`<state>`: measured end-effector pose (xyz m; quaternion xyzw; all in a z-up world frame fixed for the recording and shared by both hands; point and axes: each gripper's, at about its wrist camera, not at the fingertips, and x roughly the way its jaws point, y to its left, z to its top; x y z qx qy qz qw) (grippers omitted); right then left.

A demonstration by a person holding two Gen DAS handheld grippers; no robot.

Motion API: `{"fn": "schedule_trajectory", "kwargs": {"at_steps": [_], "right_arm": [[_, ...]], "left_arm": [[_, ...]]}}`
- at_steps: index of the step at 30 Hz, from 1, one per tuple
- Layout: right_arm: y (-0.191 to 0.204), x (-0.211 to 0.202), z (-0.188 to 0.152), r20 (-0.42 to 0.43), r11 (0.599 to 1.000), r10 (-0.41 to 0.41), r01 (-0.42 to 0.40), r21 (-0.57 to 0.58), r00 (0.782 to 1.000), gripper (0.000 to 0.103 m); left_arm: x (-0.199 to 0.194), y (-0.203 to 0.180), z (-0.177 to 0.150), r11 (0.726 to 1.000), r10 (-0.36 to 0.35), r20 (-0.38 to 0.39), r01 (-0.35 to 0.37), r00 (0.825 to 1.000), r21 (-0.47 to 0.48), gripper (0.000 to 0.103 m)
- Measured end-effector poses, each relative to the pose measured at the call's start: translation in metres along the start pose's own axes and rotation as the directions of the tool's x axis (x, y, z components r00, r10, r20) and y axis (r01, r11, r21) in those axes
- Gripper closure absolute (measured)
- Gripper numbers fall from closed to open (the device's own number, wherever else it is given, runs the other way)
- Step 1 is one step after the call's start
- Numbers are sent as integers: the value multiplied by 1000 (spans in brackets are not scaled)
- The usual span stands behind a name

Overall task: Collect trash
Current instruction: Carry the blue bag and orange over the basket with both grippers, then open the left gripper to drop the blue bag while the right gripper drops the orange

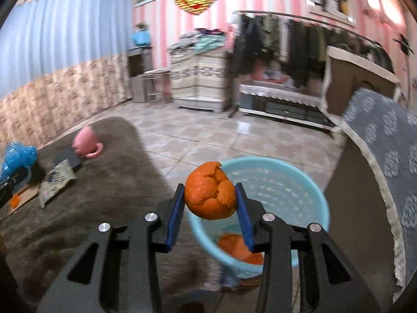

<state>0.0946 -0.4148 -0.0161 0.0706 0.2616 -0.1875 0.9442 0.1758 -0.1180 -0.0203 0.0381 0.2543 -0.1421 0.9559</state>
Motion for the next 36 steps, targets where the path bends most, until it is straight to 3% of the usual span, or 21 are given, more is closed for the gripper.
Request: {"fn": "schedule_trajectory", "kwargs": {"at_steps": [9, 13, 16, 19, 25, 28, 30, 32, 36], "right_arm": [[-64, 13, -11, -1, 990, -110, 109, 84, 994, 64], [-89, 15, -14, -3, 982, -155, 154, 111, 988, 64], [-98, 20, -12, -3, 977, -188, 187, 100, 982, 64], [-107, 23, -12, -8, 973, -214, 214, 89, 977, 64], [-119, 33, -18, -19, 969, -216, 217, 115, 976, 64], [-119, 42, -22, -23, 968, -220, 222, 120, 975, 64], [-117, 48, -24, -29, 967, -224, 226, 116, 974, 64], [-118, 54, -24, -37, 968, -218, 221, 123, 975, 64], [-113, 63, -26, -52, 970, -203, 208, 126, 978, 64]], "left_arm": [[36, -125, 1, 969, -199, -25, 201, 980, 141, 69], [54, -178, 6, 940, -299, -51, 303, 953, 157, 69], [71, -211, 6, 919, -328, -84, 339, 941, 203, 69], [89, -236, 8, 898, -378, -129, 397, 917, 190, 68], [119, -261, -4, 888, -381, -181, 413, 907, 200, 67], [132, -264, -10, 890, -352, -195, 392, 915, 231, 66], [137, -269, -8, 887, -347, -209, 392, 914, 245, 55], [135, -263, -3, 894, -329, -177, 366, 928, 256, 35], [132, -250, 5, 906, -313, -144, 341, 939, 249, 24]]}}
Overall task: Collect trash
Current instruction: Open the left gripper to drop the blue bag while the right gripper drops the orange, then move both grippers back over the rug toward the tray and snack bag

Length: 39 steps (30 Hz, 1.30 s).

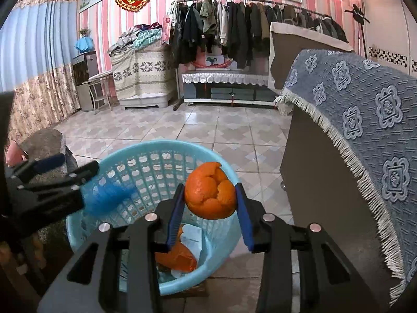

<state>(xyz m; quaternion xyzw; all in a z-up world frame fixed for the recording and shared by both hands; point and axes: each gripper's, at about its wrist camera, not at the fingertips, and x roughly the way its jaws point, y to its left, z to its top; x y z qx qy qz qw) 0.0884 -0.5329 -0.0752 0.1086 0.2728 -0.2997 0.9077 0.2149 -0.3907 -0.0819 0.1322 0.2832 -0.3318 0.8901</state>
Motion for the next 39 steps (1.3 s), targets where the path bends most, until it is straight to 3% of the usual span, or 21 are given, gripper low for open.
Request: {"fn": "schedule_trajectory", "kwargs": {"at_steps": [8, 15, 17, 19, 27, 39], "right_arm": [[21, 8, -3, -14, 999, 2, -2, -35, 1000, 64], [44, 19, 6, -20, 999, -4, 3, -43, 1000, 63], [48, 20, 6, -13, 999, -10, 10, -49, 1000, 53], [50, 17, 7, 6, 999, -15, 15, -44, 1000, 33], [46, 2, 11, 40, 999, -30, 31, -31, 999, 7], [46, -24, 13, 38, 1000, -27, 27, -3, 999, 5]], "left_arm": [[-8, 38, -5, 997, 41, -16, -42, 999, -72, 15], [-10, 63, -6, 989, 56, -20, -58, 998, -137, 14], [-10, 69, -6, 986, 56, -20, -59, 998, -157, 13], [-12, 73, -5, 984, 58, -16, -60, 998, -169, 13], [-19, 80, -5, 978, 61, 4, -59, 998, -200, 13], [-59, 94, -9, 961, 61, 46, -46, 997, -272, 9]]}}
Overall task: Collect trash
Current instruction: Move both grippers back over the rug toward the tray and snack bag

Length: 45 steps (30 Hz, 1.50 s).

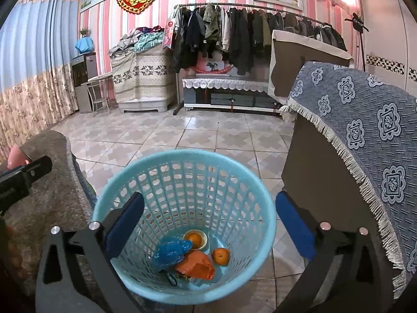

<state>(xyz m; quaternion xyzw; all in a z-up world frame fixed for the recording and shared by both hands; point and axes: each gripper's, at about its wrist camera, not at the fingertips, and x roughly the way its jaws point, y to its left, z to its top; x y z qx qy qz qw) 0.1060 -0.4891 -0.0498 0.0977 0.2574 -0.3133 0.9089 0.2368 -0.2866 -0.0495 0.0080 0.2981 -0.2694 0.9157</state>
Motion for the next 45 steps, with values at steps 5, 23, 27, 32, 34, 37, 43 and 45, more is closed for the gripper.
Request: {"fn": "schedule_trajectory", "kwargs": {"at_steps": [5, 23, 27, 32, 34, 37, 43, 45], "right_arm": [[11, -15, 7, 21, 1000, 17, -17, -3, 1000, 5], [150, -36, -18, -84, 924, 322, -332, -188, 943, 4], [183, -43, -28, -34, 895, 391, -389, -220, 920, 4], [225, -43, -34, -109, 866, 408, -422, -269, 906, 4], [236, -41, -39, -138, 846, 449, -470, -252, 883, 4], [250, -39, -47, -151, 849, 450, -474, -234, 880, 4], [267, -36, -67, -164, 820, 497, -523, -234, 852, 4], [270, -35, -70, -167, 801, 517, -543, -250, 839, 4]], "left_arm": [[-28, 24, -2, 999, 34, 20, -33, 999, -31, 6], [-142, 187, -53, 942, 323, 13, -320, 946, -101, 6], [-158, 236, -71, 908, 384, -31, -383, 923, -171, 6], [-183, 294, -87, 857, 455, -74, -459, 888, -237, 6], [-186, 319, -93, 840, 464, -136, -483, 875, -245, 6], [-196, 346, -102, 812, 475, -157, -500, 866, -302, 6], [-194, 371, -116, 778, 486, -204, -527, 850, -341, 6], [-190, 371, -116, 770, 508, -202, -547, 837, -329, 6]]}}
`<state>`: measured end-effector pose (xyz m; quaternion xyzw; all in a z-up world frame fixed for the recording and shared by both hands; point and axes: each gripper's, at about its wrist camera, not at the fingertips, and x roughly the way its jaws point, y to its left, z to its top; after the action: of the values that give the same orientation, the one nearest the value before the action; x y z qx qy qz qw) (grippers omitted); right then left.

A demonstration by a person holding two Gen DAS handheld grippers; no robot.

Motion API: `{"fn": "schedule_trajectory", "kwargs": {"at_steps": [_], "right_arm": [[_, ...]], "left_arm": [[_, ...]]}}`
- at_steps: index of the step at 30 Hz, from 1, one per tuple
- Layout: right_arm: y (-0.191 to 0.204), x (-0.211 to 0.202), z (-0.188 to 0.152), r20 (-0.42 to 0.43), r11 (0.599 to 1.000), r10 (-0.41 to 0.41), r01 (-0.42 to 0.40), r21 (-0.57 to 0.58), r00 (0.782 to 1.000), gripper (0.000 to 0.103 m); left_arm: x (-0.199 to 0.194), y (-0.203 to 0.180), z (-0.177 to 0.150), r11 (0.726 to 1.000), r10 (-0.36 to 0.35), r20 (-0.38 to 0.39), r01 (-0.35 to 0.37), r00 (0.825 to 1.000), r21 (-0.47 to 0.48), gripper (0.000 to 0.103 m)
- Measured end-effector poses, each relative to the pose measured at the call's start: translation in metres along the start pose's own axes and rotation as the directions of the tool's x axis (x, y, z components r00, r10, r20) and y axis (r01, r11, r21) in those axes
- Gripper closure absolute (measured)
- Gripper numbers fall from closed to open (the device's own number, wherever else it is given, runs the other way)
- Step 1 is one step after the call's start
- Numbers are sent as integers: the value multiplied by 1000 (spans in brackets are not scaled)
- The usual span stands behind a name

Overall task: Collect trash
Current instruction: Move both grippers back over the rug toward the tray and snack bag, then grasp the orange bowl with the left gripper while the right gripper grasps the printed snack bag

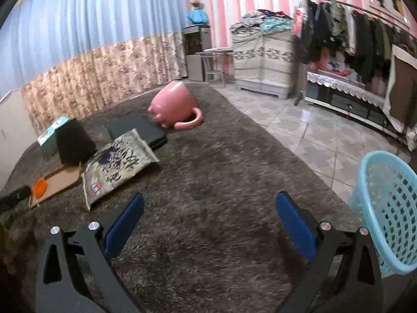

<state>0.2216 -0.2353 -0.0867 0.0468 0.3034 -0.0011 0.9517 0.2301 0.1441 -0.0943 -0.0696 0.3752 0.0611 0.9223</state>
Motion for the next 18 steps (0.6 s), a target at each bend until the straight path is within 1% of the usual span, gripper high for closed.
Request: {"fn": "schedule_trajectory", "kwargs": {"at_steps": [1, 3, 4, 6, 7, 8, 10, 13, 15, 16, 17, 18], "right_arm": [[0, 1, 0, 0, 1000, 9, -9, 2, 1000, 4], [-4, 4, -1, -6, 999, 28, -28, 18, 1000, 4], [-6, 4, -2, -10, 999, 40, -39, 27, 999, 4], [-8, 4, -2, -12, 998, 54, -53, 42, 998, 4], [-10, 5, -2, -11, 997, 60, -60, 49, 998, 4], [-9, 6, -3, -10, 997, 64, -64, 51, 998, 4], [-7, 6, -3, -10, 996, 73, -72, 45, 997, 4], [-4, 8, -3, -18, 997, 78, -78, 26, 997, 4], [-1, 9, -5, -22, 997, 80, -80, 17, 997, 4], [-1, 10, -5, -25, 996, 84, -83, 16, 996, 4], [-1, 11, -5, -27, 996, 86, -85, 17, 996, 4], [-2, 11, -5, -30, 996, 89, -89, 21, 996, 4]], "left_arm": [[1, -3, 0, 1000, 11, 9, -11, 1000, 6, 6], [0, -10, 3, 1000, -12, 32, 11, 999, 26, 6], [-2, -14, 4, 999, -12, 47, 10, 999, 34, 6], [-3, -22, 8, 999, 5, 71, -9, 997, 52, 8], [1, -25, 10, 998, 0, 65, -4, 998, 62, 14], [3, -26, 11, 998, -13, 53, 10, 999, 66, 25], [13, -28, 12, 997, -51, 11, 50, 999, 66, 35], [23, -31, 8, 997, -28, -15, 29, 1000, 69, 37], [21, -34, 8, 996, -27, -2, 27, 1000, 82, 43], [22, -37, 8, 995, -36, -5, 37, 999, 92, 54], [24, -39, 7, 994, -34, -14, 35, 999, 101, 61], [26, -42, 7, 993, -31, -24, 33, 999, 111, 61]]}}
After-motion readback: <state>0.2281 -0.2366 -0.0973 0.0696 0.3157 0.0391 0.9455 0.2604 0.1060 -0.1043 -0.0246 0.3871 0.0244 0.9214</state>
